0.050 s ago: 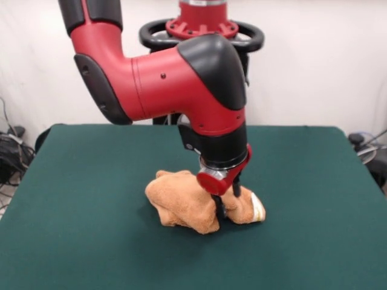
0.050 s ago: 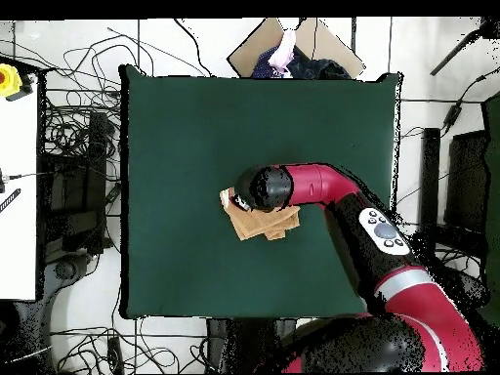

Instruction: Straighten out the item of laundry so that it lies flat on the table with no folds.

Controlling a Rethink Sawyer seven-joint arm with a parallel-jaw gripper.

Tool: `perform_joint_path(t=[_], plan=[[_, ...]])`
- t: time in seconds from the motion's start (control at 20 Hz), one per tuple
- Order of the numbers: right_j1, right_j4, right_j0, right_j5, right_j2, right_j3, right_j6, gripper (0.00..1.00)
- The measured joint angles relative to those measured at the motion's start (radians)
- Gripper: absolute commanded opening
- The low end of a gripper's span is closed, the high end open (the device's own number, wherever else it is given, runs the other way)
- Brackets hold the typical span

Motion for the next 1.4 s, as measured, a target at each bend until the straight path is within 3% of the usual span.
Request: perform_joint_path(t=[1.4], plan=[[0.033,0.009,-0.042,0.005,0.025,0.024,0.000,1.00]])
